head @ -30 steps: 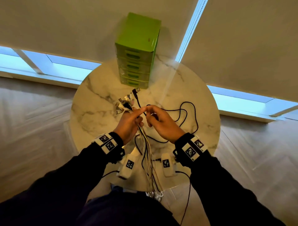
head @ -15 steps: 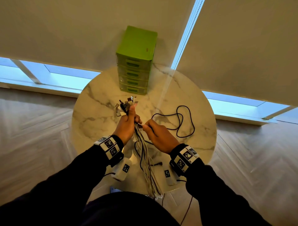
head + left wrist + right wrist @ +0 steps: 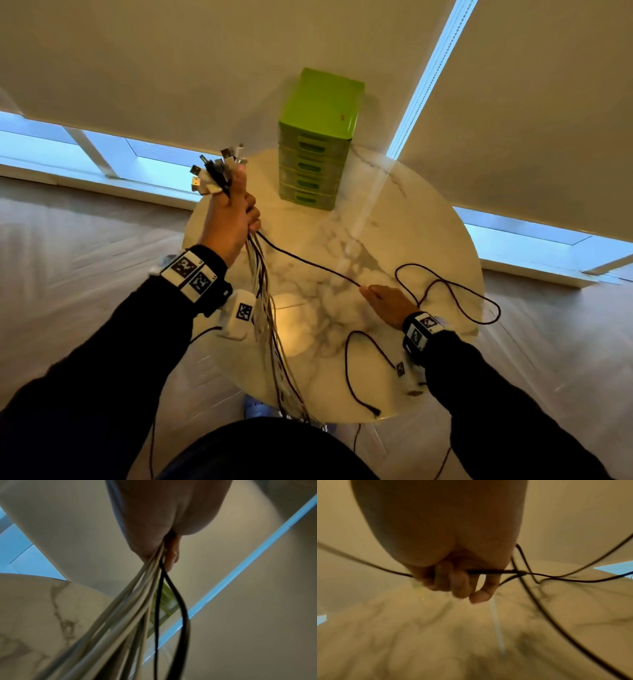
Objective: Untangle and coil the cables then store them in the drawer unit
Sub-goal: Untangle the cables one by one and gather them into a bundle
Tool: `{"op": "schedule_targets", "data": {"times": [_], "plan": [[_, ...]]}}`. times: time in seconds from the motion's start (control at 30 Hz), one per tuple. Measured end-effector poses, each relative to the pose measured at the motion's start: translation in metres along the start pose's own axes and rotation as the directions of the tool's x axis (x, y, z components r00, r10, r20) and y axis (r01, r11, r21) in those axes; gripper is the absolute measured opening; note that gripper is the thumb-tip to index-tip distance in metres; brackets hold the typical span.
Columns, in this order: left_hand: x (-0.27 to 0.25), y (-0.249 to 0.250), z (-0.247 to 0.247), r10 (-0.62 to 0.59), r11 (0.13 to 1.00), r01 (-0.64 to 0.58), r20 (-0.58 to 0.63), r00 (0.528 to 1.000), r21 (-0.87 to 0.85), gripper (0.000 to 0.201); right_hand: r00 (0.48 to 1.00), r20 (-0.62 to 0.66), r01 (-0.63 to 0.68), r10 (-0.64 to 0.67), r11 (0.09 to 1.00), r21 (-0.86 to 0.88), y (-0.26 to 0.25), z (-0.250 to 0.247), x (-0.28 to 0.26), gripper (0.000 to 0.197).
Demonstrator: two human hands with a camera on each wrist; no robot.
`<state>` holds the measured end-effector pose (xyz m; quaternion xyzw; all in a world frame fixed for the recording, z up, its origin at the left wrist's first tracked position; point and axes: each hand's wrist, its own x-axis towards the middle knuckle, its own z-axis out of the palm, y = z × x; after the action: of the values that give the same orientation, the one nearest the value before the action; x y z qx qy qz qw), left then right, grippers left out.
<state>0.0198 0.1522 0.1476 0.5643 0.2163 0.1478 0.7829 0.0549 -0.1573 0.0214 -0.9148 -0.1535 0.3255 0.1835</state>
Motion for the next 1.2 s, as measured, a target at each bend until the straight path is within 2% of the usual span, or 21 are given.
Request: {"op": "schedule_targets", "data": {"times": [0.07,0.17,0.23,0.3,0.4,0.53,0.67,0.77,0.87,0.93,0.97,1.0,1.07,1.13,1.2], "plan": [[-0.005,-0.011,0.004,-0.023,0.998,0.02,0.054,0.998,0.062,0.018,0.981,-0.192,0.015,-0.003,0.998,0.061,-0.021,-0.021,0.01,0.038],[-0.015,-0.032,0.018,-0.103,0.987,0.09,0.095,0.99,0.131,0.023,0.915,-0.389,0.186,-0.104,0.966,0.181,-0.072,-0.046,0.014,0.038],[-0.02,-0.044,0.026,-0.159,0.977,0.145,0.085,0.984,0.156,0.03,0.882,-0.429,0.308,-0.193,0.927,0.215,-0.109,-0.052,0.01,0.038],[-0.023,-0.051,0.031,-0.2,0.969,0.191,0.045,0.979,0.156,0.041,0.857,-0.422,0.394,-0.294,0.903,0.17,-0.136,-0.048,0.006,0.035],[-0.022,-0.053,0.034,-0.199,0.975,0.197,0.015,0.98,0.099,0.049,0.839,-0.371,0.473,-0.397,0.87,0.138,-0.152,-0.037,0.002,0.026],[-0.018,-0.045,0.033,-0.19,0.98,0.189,-0.004,0.982,-0.069,0.044,0.872,-0.209,0.481,-0.442,0.852,0.205,-0.153,-0.024,-0.005,0.027],[-0.004,-0.033,0.027,-0.164,0.959,0.136,-0.095,0.982,-0.249,0.036,0.884,-0.084,0.467,-0.46,0.86,0.206,-0.134,-0.013,-0.013,0.04],[0.007,-0.019,0.013,-0.135,0.94,0.098,-0.09,0.987,-0.327,0.036,0.903,-0.033,0.423,-0.427,0.875,0.236,-0.109,-0.008,-0.014,0.039],[0.018,0.0,-0.004,-0.073,0.95,0.032,-0.122,0.99,-0.312,0.038,0.932,0.045,0.333,-0.359,0.9,0.28,-0.081,-0.009,-0.005,0.034],[0.026,0.015,-0.016,-0.029,0.954,-0.017,-0.147,0.989,-0.298,0.039,0.953,0.135,0.246,-0.27,0.954,0.172,-0.062,-0.014,0.005,0.03],[0.029,0.021,-0.021,-0.011,0.959,-0.033,-0.152,0.988,-0.283,0.038,0.967,0.16,0.183,-0.199,0.977,0.107,-0.055,-0.018,0.011,0.039],[0.03,0.025,-0.025,0.004,0.965,-0.042,-0.148,0.989,-0.258,0.036,0.981,0.148,0.116,-0.125,0.991,0.067,-0.053,-0.024,0.02,0.049],[0.025,0.023,-0.024,0.029,0.987,-0.044,-0.101,0.994,-0.155,0.032,0.996,-0.016,0.083,-0.083,0.996,0.03,-0.057,-0.039,0.04,0.048],[0.016,0.01,-0.016,0.035,0.999,-0.035,-0.047,0.998,0.0,0.034,0.966,-0.224,0.144,-0.127,0.988,0.062,-0.083,-0.055,0.054,0.039],[0.009,-0.006,-0.005,0.001,0.994,0.0,-0.009,1.0,0.105,0.036,0.912,-0.357,0.258,-0.201,0.959,0.117,-0.118,-0.065,0.062,0.03]]}}
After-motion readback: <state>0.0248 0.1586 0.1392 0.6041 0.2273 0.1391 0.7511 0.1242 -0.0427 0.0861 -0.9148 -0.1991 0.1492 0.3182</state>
